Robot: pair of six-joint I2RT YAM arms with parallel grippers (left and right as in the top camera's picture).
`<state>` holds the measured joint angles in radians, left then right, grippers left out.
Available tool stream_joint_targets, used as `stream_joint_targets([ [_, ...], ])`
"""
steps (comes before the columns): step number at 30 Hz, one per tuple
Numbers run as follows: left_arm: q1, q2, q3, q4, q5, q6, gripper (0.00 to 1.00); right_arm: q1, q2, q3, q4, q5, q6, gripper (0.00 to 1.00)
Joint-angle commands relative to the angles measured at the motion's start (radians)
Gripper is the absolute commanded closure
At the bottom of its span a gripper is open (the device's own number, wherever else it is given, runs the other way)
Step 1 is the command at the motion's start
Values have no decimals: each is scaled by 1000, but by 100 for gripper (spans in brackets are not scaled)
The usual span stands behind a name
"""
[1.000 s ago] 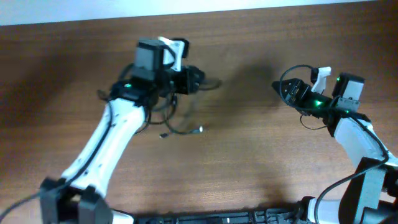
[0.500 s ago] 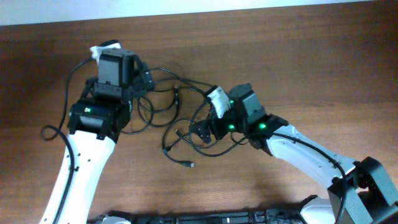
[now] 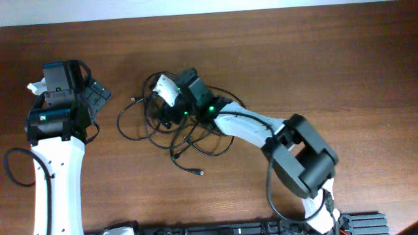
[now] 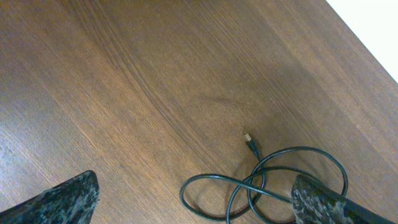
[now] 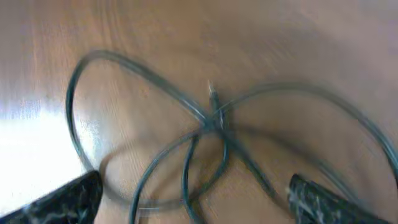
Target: Untangle cables
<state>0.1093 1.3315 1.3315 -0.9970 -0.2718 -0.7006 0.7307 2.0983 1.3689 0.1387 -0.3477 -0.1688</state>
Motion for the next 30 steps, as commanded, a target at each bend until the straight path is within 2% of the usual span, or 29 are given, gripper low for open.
stream_joint_targets([
  [1,6,-8,9,-19,3,-10,1,2,104,13,172,51,-19,15],
  [2,6,-8,9,-19,3,-10,1,1,125,13,228,54,-18,20],
  [4,6,-8,9,-19,4,-10,1,0,179,14,335,79,-18,38],
  [5,6,-8,9,-19,4,-10,1,-5,182,14,341,84,-15,63],
  [6,6,-8,9,-18,4,-10,1,-11,176,18,336,83,24,94],
  [7,6,-8,9,-14,4,-10,1,-20,148,24,333,75,82,96],
  [9,6,-8,9,-15,7,-10,1,-31,61,25,305,65,84,96],
  [10,5,-8,9,-19,21,-10,1,-39,-76,25,198,69,84,96],
  [13,5,-8,9,-19,124,-10,1,-81,-307,25,-40,61,134,96],
  [14,5,-8,9,-18,196,-10,1,-120,-431,25,-122,-40,137,96],
  [15,5,-8,8,-19,239,-10,1,-152,-516,25,-130,-124,187,96],
  [18,-17,0,8,-18,354,-10,1,-195,-623,25,-127,-124,238,96],
  [23,-201,126,-7,19,362,-11,1,-267,-690,25,-24,-98,261,96],
  [25,-258,206,-7,52,362,-10,1,-325,-689,24,47,-43,216,96],
  [28,-323,339,-7,76,362,-11,1,-432,-653,24,255,60,203,96],
  [30,-343,404,-7,76,362,-10,1,-458,-603,24,316,224,204,96],
])
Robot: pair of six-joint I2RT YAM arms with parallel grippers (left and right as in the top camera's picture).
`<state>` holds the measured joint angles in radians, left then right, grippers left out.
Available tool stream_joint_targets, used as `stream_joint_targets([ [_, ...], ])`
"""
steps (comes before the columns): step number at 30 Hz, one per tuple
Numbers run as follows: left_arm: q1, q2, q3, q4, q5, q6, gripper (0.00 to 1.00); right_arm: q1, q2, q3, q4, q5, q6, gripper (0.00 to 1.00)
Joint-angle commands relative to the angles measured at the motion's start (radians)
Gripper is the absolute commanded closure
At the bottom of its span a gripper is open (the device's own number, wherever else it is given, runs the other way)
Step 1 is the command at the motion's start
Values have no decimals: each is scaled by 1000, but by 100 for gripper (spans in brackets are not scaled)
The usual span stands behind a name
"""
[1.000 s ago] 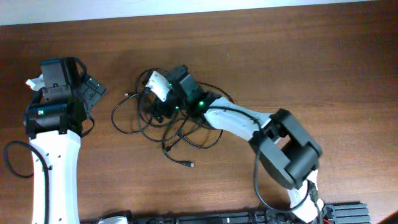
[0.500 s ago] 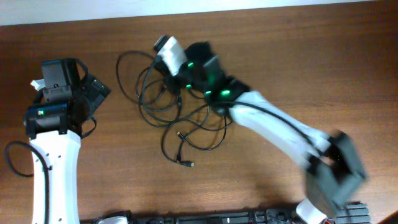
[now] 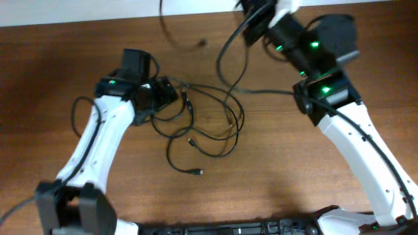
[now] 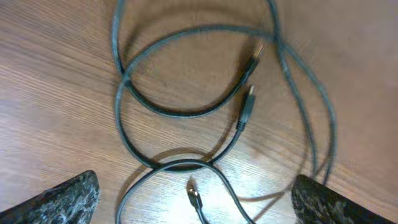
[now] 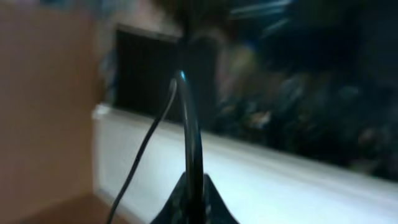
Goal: Untangle cables
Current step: 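Carry the black cable to the top right with the right gripper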
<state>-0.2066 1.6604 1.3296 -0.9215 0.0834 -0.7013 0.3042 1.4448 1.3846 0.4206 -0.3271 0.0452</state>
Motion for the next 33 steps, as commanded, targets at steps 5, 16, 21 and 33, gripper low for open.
stream_joint_targets([
  [5,-62,114,-5,0,6,-10,1,-159,93,9,-126,568,-71,96],
  [16,-62,114,-5,0,6,-10,1,-554,31,9,-380,564,-291,96],
  [21,-62,114,-5,0,6,-10,1,-576,50,9,-166,514,-303,96],
  [33,-62,114,-5,0,6,-10,1,-740,552,134,306,319,-299,96],
])
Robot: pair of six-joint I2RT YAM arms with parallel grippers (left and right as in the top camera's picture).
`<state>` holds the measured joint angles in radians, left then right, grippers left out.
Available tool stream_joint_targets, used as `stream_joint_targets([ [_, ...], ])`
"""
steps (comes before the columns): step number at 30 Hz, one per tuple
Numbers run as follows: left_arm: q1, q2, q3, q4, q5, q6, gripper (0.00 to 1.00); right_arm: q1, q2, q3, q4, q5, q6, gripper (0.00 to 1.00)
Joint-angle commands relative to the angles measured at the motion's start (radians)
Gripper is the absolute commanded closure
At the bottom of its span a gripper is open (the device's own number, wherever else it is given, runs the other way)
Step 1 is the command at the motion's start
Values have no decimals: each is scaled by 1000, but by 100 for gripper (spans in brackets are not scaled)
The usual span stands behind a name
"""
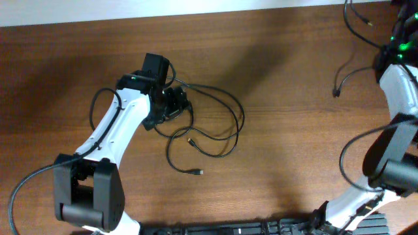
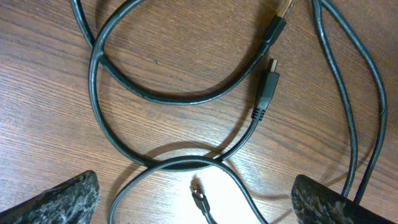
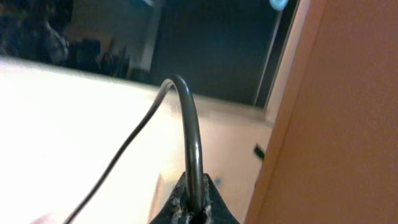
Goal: Untangle cables
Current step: 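Carry the black cable to the top right with the right gripper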
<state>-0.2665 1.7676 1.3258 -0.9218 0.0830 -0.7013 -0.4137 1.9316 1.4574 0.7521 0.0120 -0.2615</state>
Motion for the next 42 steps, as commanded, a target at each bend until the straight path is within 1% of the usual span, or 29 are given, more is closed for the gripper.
stream_joint_targets([
  [1,-2,7,-2,1,7,-10,1,-42,154,97,-77,-20,8,96],
  [2,-2,7,-2,1,7,-10,1,-53,200,106,-108,-20,10,96],
  [5,-2,7,-2,1,7,-10,1,-85,325,106,-311,-20,11,96],
  [7,-2,7,-2,1,7,-10,1,-97,356,106,-395,-20,12,96],
  [8,-2,7,-2,1,7,-10,1,-98,356,106,-415,-20,12,89],
  [9,-2,7,-2,1,7,-10,1,-98,356,106,-451,-20,11,76],
  [10,-2,7,-2,1,7,-10,1,-98,356,106,-473,-20,13,62],
  [11,-2,7,-2,1,7,-10,1,-98,354,106,-504,-20,69,29],
  [12,-2,7,-2,1,7,-10,1,-97,335,106,-541,-40,180,18],
  [13,-2,7,-2,1,7,-10,1,-97,310,106,-555,-93,222,18],
  [14,-2,7,-2,1,7,-10,1,-97,269,106,-574,-144,227,11],
  [15,-2,7,-2,1,7,-10,1,-97,206,106,-634,-159,231,1],
  [17,-2,7,-2,1,7,-10,1,-97,99,106,-781,-158,238,1],
  [18,-2,7,-2,1,7,-10,1,-97,29,106,-874,-140,272,1],
  [20,-2,7,-2,1,7,-10,1,-97,-64,106,-1088,-29,482,1],
  [21,-2,7,-2,1,7,-10,1,-97,-93,106,-1233,56,613,1],
  [22,-2,7,-2,1,7,-10,1,-97,-109,106,-1437,179,823,1],
  [23,-2,7,-2,1,7,-10,1,-97,-106,103,-1589,220,954,2],
  [25,-2,7,-2,1,7,-10,1,-97,-92,85,-1690,201,977,2],
  [26,-2,7,-2,1,7,-10,1,-97,-84,77,-1707,198,977,2],
  [28,-2,7,-2,1,7,-10,1,-97,-76,20,-1702,120,982,1],
  [29,-2,7,-2,1,7,-10,1,-97,-75,-32,-1688,119,1049,2],
  [30,-2,7,-2,1,7,-10,1,-97,-75,-71,-1659,119,1088,2],
  [31,-2,7,-2,1,7,-10,1,-97,-75,-114,-1612,118,1111,1],
  [34,-2,7,-2,1,7,-10,1,-97,-74,-291,-1422,112,1108,0],
  [36,-2,7,-2,1,7,-10,1,-97,-74,-348,-1341,112,1108,7],
  [38,-2,7,-2,1,7,-10,1,-97,-74,-383,-1285,117,1108,11],
  [39,-2,7,-2,1,7,-10,1,-97,-74,-395,-1259,127,1108,16],
  [42,-2,7,-2,1,7,-10,1,-97,-73,-422,-1183,131,1108,41],
])
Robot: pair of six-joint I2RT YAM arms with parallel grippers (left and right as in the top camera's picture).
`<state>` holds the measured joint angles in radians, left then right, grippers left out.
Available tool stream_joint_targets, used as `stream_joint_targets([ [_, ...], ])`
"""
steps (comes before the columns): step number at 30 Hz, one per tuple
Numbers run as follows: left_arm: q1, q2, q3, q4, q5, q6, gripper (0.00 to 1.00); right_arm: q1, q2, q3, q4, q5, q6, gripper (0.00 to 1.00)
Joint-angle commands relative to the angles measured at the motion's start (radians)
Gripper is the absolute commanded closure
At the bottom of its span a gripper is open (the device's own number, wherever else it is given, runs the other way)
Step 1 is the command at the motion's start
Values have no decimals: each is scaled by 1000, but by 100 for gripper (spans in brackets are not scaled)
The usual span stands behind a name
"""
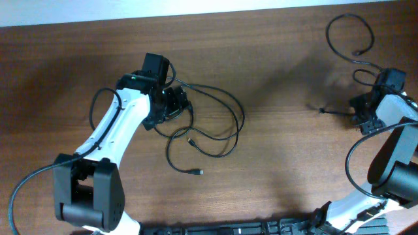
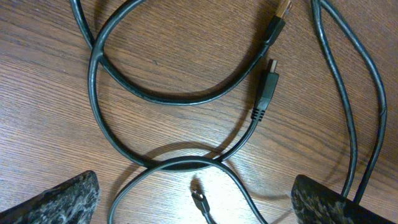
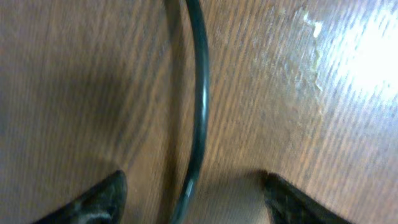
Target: Untangle cables
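A tangle of black cables [image 1: 209, 121] lies left of the table's middle. My left gripper [image 1: 171, 104] hovers open over its left part. In the left wrist view the left gripper [image 2: 193, 205] straddles looped cables, with a USB plug [image 2: 266, 87] and a small plug [image 2: 199, 200] on the wood. One separate black cable [image 1: 349, 32] lies at the far right, with a loop at the back and one end [image 1: 323, 111] pointing left. My right gripper [image 1: 364, 114] is low over it and open. That cable [image 3: 199, 93] runs between the right gripper's [image 3: 193, 202] spread fingers.
The brown wooden table [image 1: 281, 163] has its back edge along the top of the overhead view, close to the separate cable's loop. A loose cable end [image 1: 196, 172] trails toward the front from the tangle.
My right gripper was shut on a cable held up at the far right back corner. Now it is open and low over the table, and the cable lies flat there. The left arm is unchanged.
First my right gripper was open over the tangle and my left arm stood far left. Then the right was shut on a cable lifted toward the back, the left at the tangle. Later that cable hung at the far right. Now it lies apart, released.
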<state>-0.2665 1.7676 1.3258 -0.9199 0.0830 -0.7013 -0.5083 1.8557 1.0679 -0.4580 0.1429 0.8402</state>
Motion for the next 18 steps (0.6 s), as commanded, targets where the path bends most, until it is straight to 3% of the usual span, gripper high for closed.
stream_joint_targets([
  [1,-2,7,-2,-1,7,-10,1,-3,6,-34,48,1,6,45],
  [2,-2,7,-2,-1,7,-10,1,-3,10,-36,64,2,6,51],
  [4,-2,7,-2,-1,7,-10,1,-3,43,-36,101,-1,6,96],
  [10,-2,7,-2,-1,7,-10,1,-4,-138,93,225,-158,6,96],
  [14,-2,7,-2,-1,7,-10,1,-3,-113,97,599,-103,6,96],
  [16,-2,7,-2,-1,7,-10,1,-3,-82,97,676,-20,-9,96],
  [18,-2,7,-2,-1,7,-10,1,-3,-97,97,814,92,-302,96],
])
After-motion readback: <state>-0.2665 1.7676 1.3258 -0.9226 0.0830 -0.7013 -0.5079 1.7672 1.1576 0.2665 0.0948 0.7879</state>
